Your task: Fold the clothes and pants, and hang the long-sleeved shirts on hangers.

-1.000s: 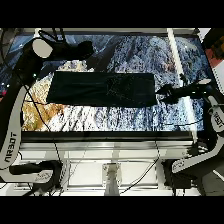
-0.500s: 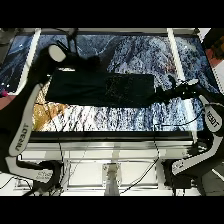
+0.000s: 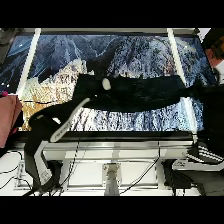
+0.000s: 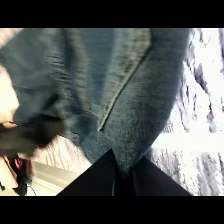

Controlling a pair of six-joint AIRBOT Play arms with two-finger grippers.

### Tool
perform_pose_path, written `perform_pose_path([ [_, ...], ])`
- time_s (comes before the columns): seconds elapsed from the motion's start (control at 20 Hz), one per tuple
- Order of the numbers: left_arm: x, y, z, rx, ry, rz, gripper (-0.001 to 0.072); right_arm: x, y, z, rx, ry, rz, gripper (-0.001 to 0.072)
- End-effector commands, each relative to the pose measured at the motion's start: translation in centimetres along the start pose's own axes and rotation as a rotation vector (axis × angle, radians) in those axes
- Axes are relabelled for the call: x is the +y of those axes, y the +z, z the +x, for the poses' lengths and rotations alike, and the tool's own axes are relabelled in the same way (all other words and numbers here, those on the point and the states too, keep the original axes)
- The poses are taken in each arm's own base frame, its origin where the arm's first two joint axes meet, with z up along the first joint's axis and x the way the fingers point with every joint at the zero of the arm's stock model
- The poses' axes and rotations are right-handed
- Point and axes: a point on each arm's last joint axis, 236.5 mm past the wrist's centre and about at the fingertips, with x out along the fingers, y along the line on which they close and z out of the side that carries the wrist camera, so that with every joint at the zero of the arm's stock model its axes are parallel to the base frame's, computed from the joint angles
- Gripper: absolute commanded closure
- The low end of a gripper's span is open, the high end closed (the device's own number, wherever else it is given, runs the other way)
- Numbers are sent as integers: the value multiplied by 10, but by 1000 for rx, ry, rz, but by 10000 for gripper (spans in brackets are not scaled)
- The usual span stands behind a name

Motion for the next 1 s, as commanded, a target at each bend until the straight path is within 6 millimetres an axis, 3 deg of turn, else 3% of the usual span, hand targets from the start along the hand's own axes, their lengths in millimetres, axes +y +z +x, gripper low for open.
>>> perform_pose_path([
  [0.0, -46, -14, 40, -29, -85, -11, 697, 27, 13, -58, -70, 8, -89, 685],
  [0.15, -69, 1, 26, -97, -154, 20, 698, 91, 21, -70, -81, 45, -259, 686],
  [0.25, -59, 35, -12, -212, -110, 81, 699, 137, 13, -47, -37, 65, -379, 686],
  [0.35, -29, 79, -76, -358, -6, 128, 699, 187, -2, -3, 1, 102, -477, 687],
  [0.5, 34, 133, -203, -592, 171, 108, 698, 254, -58, 85, 136, 161, -636, 687],
  [0.65, 69, 151, -313, -774, 213, 45, 697, 299, -127, 178, 239, 191, -762, 687],
  [0.7, 77, 151, -342, -820, 224, 28, 697, 310, -151, 210, 260, 204, -784, 687],
  [0.8, 91, 147, -380, -872, 244, -2, 696, 320, -182, 269, 249, 204, -816, 677],
  [0.85, 96, 143, -390, -878, 253, -14, 696, 323, -191, 291, 226, 201, -825, 499],
  [0.9, 102, 140, -395, -873, 262, -25, 696, 324, -200, 302, 227, 199, -834, 153],
  [0.95, 106, 137, -397, -861, 270, -33, 696, 323, -206, 305, 232, 187, -857, 62],
])
